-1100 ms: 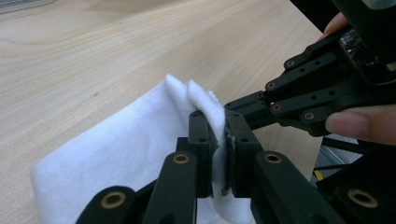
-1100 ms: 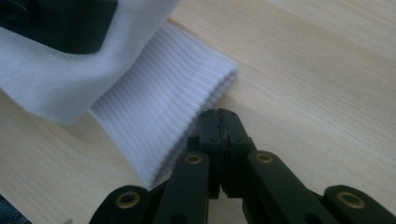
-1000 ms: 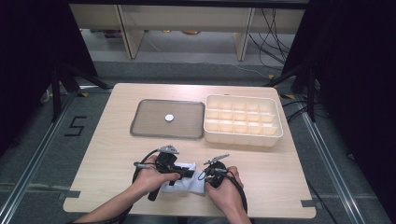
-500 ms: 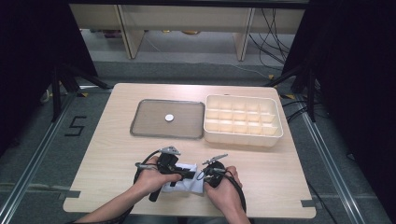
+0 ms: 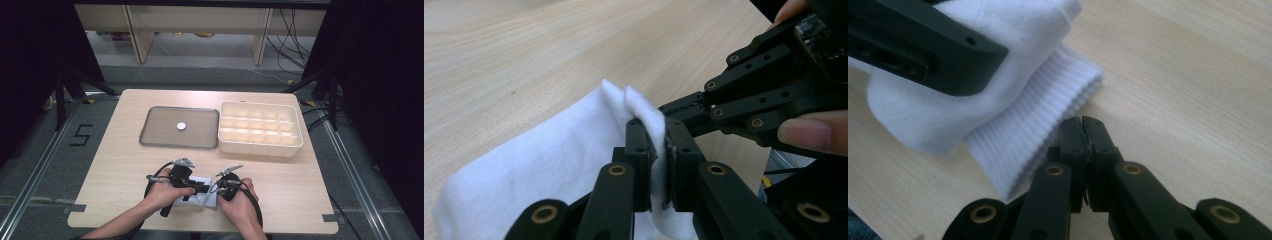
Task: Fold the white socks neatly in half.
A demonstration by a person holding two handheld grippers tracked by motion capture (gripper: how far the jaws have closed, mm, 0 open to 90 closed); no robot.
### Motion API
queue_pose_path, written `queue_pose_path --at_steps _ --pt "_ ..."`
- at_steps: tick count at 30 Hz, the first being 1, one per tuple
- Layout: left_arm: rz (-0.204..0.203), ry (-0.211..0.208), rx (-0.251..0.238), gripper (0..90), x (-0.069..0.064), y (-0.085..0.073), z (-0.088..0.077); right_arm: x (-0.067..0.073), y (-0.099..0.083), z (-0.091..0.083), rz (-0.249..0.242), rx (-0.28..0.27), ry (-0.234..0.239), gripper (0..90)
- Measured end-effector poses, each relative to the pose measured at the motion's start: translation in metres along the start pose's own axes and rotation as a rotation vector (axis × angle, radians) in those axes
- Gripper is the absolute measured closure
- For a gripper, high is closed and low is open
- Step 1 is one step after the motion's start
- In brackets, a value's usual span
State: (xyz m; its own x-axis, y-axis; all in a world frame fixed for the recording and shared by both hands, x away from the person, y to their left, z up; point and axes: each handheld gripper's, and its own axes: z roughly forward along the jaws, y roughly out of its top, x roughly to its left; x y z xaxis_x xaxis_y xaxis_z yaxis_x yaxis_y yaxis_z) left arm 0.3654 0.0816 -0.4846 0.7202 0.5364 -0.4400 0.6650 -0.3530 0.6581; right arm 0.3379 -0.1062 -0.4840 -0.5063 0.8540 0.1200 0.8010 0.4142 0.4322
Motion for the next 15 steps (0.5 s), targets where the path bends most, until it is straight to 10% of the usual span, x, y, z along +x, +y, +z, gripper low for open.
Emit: queue_pose_path --at_steps 15 --pt "-0.001 0.003 0.007 78.6 0.001 -0.0026 0.0055 0.0026 0.0001 0.0022 0.005 -0.001 0.005 87.9"
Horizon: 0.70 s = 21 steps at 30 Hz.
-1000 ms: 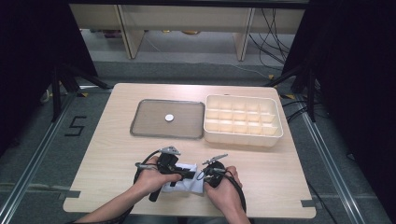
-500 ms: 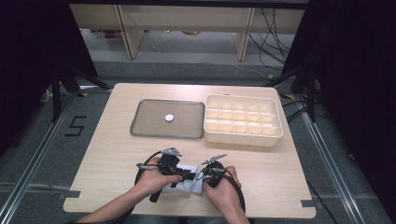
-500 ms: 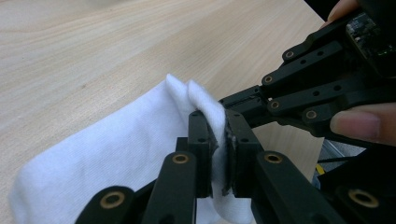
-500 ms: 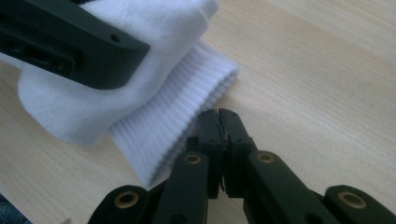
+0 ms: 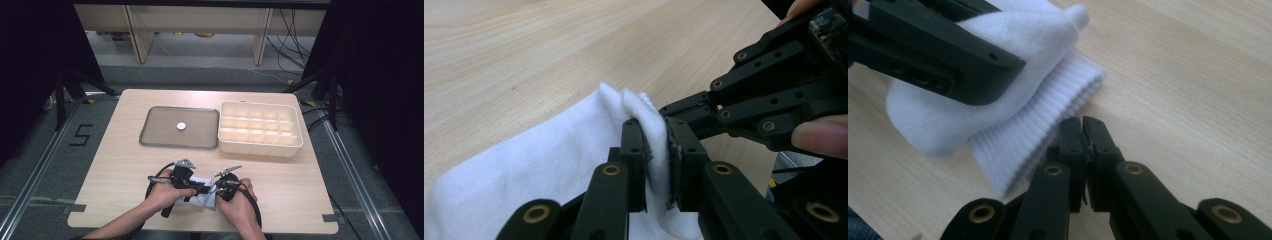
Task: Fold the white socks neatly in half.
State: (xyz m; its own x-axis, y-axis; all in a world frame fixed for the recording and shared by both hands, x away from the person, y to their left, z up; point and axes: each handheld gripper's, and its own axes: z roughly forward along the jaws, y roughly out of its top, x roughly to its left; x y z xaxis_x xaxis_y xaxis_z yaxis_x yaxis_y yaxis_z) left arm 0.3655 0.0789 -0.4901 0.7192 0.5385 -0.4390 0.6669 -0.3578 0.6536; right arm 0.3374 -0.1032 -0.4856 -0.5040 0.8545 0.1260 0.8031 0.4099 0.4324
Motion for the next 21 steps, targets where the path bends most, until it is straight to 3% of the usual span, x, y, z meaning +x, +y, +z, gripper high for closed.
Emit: queue_pose_path --at_steps 5,6,8,11,15,16,21 --pt "0.008 0.015 -0.003 77.4 0.0 -0.001 0.002 -0.001 0.0 0.0 -0.02 -0.008 0.003 87.6" --pt "0.008 0.016 -0.001 76.8 0.0 -0.001 0.003 0.0 0.0 -0.001 0.0 -0.001 -0.001 87.5" --pt "0.007 0.018 0.0 75.7 0.0 -0.001 0.003 -0.001 0.0 -0.001 -0.017 -0.011 -0.002 87.4" --pt "0.009 0.008 0.003 74.2 0.001 -0.001 0.005 0.0 0.0 -0.002 -0.005 -0.01 0.003 87.4" --pt "0.007 0.017 -0.005 67.4 -0.001 0.0 0.007 -0.001 0.001 -0.005 -0.021 -0.024 -0.005 87.4" --pt "0.01 0.002 -0.009 65.6 -0.001 0.0 0.006 0.0 0.001 -0.006 -0.01 -0.025 -0.001 87.4" --pt "0.033 0.007 -0.045 57.9 -0.006 0.003 0.001 0.0 0.001 -0.01 -0.004 -0.031 -0.005 87.3"
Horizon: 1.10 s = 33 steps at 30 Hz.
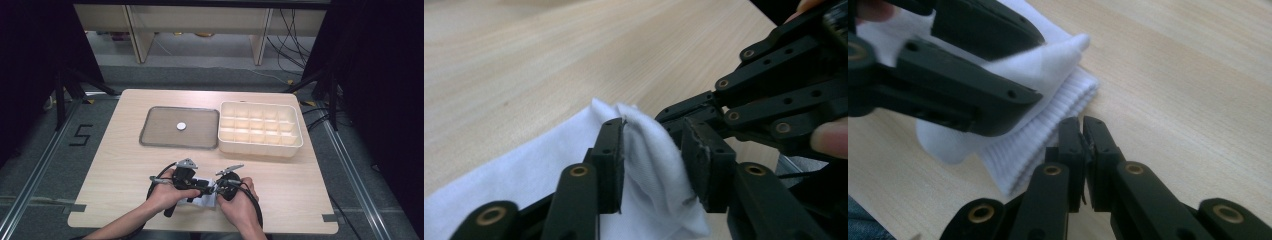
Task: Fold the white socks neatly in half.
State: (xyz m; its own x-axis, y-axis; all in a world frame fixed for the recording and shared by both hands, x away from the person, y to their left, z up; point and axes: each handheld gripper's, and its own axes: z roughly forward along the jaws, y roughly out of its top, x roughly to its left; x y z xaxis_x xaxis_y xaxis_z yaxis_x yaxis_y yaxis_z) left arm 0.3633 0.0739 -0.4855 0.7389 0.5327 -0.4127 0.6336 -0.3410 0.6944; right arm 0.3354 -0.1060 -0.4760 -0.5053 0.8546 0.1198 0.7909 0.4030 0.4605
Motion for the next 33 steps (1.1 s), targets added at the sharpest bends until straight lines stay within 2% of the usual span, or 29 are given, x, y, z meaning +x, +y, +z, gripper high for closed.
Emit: queue_pose_path --at_steps 1,5,6,7,9,10,11,14,15,16,17,18,22,23,25,29,30,31,32,33 --pt "0.021 0.001 -0.016 57.2 -0.002 0.002 -0.006 -0.002 0.0 -0.001 -0.007 -0.011 -0.013 87.4" --pt "0.04 0.022 -0.028 60.8 -0.003 0.005 -0.015 -0.002 0.001 -0.006 -0.006 -0.033 -0.007 88.3" --pt "0.049 0.018 -0.03 66.9 -0.002 0.005 -0.018 -0.003 0.002 -0.011 -0.017 -0.083 -0.023 90.0" --pt "0.05 0.034 -0.028 69.6 -0.001 0.006 -0.024 -0.002 0.003 -0.016 -0.007 -0.084 -0.023 90.0" --pt "0.046 0.039 -0.015 75.0 0.002 0.005 -0.026 0.001 0.006 -0.021 -0.015 -0.118 -0.037 90.0" --pt "0.039 0.028 -0.005 77.2 0.005 0.004 -0.026 0.003 0.008 -0.024 -0.031 -0.137 -0.032 90.0" --pt "0.041 0.041 0.004 79.4 0.006 0.002 -0.026 0.006 0.01 -0.026 -0.035 -0.153 -0.014 90.0" --pt "0.038 0.044 0.015 82.0 0.008 -0.001 -0.026 0.013 0.014 -0.027 -0.051 -0.172 -0.005 90.0" --pt "0.031 0.034 0.022 82.2 0.009 -0.003 -0.026 0.015 0.015 -0.026 -0.056 -0.172 0.002 90.0" --pt "0.035 0.048 0.028 82.3 0.01 -0.004 -0.027 0.016 0.016 -0.025 -0.068 -0.169 0.014 90.0" --pt "0.028 0.036 0.028 82.3 0.011 -0.005 -0.027 0.018 0.016 -0.024 -0.055 -0.164 0.024 90.0" --pt "0.031 0.048 0.034 82.3 0.012 -0.006 -0.029 0.019 0.016 -0.022 -0.06 -0.159 0.027 90.0" --pt "0.011 0.051 0.018 83.1 0.018 -0.008 -0.033 0.017 0.014 -0.012 -0.076 -0.127 0.027 90.0" --pt "0.006 0.067 0.016 83.1 0.023 -0.009 -0.037 0.015 0.011 -0.006 -0.057 -0.106 0.021 90.0" --pt "-0.004 0.073 0.019 82.8 0.027 -0.011 -0.038 0.013 0.009 0.0 -0.049 -0.093 0.023 90.0" --pt "-0.025 0.083 0.04 84.6 0.034 -0.017 -0.038 0.01 0.007 0.005 -0.052 -0.083 0.009 90.0" --pt "-0.025 0.083 0.04 85.1 0.034 -0.017 -0.038 0.01 0.007 0.005 -0.047 -0.085 0.029 90.0" --pt "-0.045 0.081 0.038 85.6 0.036 -0.02 -0.036 0.009 0.006 0.005 -0.055 -0.081 0.032 90.0" --pt "-0.045 0.081 0.038 85.9 0.036 -0.02 -0.036 0.009 0.006 0.005 -0.055 -0.081 0.032 90.0" --pt "-0.045 0.073 0.059 86.2 0.04 -0.023 -0.035 0.01 0.006 0.006 -0.04 -0.083 0.031 90.0"
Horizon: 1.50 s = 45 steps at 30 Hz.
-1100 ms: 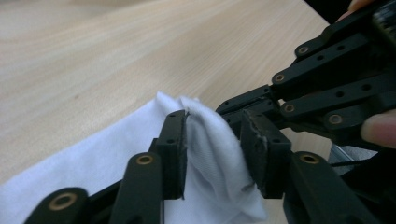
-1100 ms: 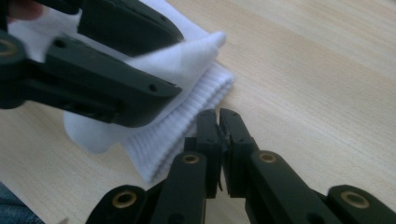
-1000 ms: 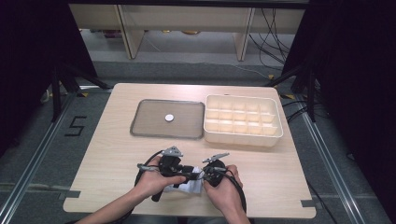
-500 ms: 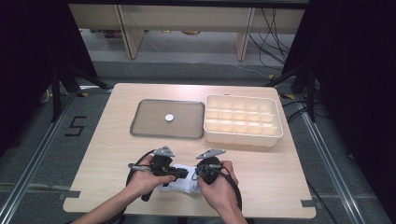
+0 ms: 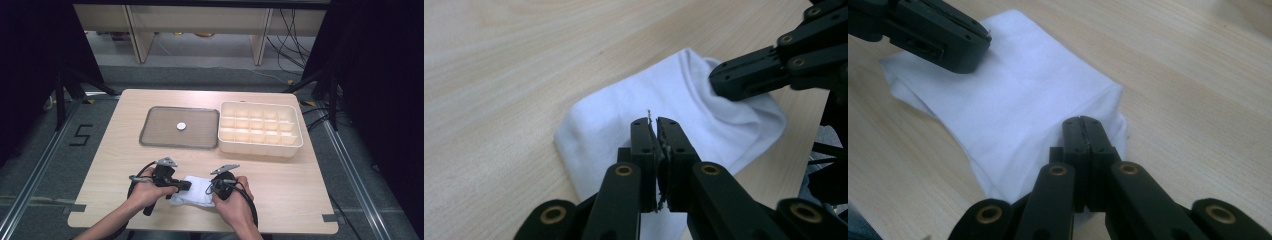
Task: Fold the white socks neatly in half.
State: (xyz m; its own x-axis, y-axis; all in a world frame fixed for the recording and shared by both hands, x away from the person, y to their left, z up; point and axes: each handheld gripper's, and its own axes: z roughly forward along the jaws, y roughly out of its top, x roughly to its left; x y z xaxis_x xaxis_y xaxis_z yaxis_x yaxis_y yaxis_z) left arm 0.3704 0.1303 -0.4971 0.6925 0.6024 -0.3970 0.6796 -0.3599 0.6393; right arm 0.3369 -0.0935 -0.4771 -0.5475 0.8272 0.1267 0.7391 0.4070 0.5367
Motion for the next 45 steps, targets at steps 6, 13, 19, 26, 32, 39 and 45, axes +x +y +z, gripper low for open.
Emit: queue_pose_path --at_steps 6,13,19,26,32,39,45 --pt "-0.003 0.032 0.023 87.1 0.004 -0.005 0.004 -0.003 -0.002 0.001 -0.009 0.0 -0.018 90.0" --pt "-0.01 0.014 0.016 86.6 0.006 -0.007 0.006 -0.002 -0.002 0.001 0.006 0.006 0.001 90.0" --pt "0.014 0.026 -0.078 73.9 0.005 -0.003 -0.017 0.002 0.007 -0.008 -0.005 -0.029 0.002 90.0" --pt "0.005 0.076 -0.12 50.1 0.015 -0.008 -0.033 0.015 0.025 -0.013 -0.026 -0.061 0.051 90.0" --pt "-0.036 0.1 -0.092 42.0 0.026 -0.021 -0.032 0.021 0.027 0.002 -0.035 -0.027 0.072 90.0" --pt "-0.062 0.071 -0.071 39.9 0.024 -0.023 -0.028 0.027 0.024 0.016 -0.019 0.033 0.093 89.5" --pt "-0.07 0.035 -0.045 43.7 0.02 -0.025 -0.021 0.027 0.021 0.02 -0.024 0.03 0.086 89.7"
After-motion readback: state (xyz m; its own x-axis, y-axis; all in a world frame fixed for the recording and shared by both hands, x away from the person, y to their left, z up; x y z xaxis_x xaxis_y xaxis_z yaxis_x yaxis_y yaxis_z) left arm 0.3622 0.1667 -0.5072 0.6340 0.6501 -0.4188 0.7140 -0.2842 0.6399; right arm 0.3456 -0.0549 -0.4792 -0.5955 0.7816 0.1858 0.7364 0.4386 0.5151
